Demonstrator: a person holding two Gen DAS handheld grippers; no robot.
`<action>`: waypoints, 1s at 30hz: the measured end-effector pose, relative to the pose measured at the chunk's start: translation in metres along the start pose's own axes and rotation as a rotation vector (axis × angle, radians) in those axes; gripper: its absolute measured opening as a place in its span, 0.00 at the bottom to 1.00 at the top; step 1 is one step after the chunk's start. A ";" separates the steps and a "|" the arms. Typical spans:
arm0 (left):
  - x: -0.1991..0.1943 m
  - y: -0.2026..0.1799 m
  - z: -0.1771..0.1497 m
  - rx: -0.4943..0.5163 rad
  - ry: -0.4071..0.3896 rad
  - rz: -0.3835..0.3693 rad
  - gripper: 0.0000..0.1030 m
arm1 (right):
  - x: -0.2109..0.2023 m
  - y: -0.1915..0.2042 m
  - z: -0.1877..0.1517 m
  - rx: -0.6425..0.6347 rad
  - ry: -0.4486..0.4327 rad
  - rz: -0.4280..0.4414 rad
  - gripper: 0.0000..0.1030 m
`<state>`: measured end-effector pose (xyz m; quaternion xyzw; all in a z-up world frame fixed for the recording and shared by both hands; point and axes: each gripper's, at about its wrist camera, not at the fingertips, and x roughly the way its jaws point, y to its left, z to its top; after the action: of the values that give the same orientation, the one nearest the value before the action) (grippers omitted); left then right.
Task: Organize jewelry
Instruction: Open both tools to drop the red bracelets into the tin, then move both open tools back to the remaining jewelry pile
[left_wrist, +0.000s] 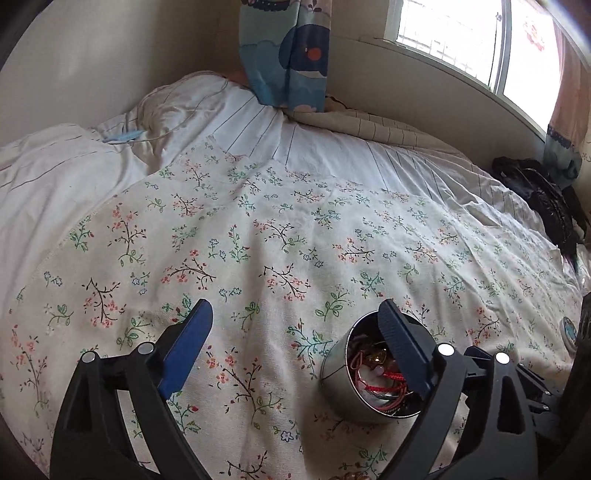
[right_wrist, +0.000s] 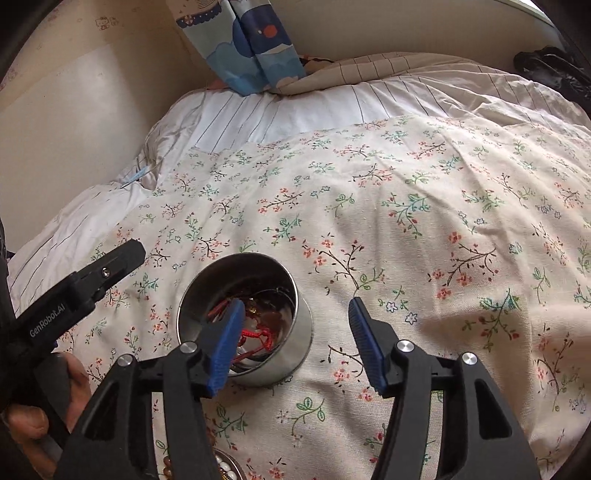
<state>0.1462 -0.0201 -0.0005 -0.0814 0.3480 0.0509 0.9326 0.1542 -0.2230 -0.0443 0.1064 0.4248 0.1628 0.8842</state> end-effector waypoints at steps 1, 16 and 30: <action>0.001 -0.002 -0.001 0.009 0.004 0.006 0.86 | 0.000 -0.001 -0.001 0.003 0.006 -0.003 0.56; -0.023 0.004 -0.036 0.083 0.062 0.019 0.92 | -0.050 -0.001 -0.053 0.065 0.027 0.019 0.66; -0.069 -0.013 -0.097 0.330 0.093 -0.045 0.92 | -0.084 -0.004 -0.090 0.097 -0.003 -0.067 0.69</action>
<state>0.0341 -0.0534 -0.0256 0.0627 0.3923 -0.0314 0.9172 0.0349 -0.2543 -0.0407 0.1351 0.4341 0.1123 0.8836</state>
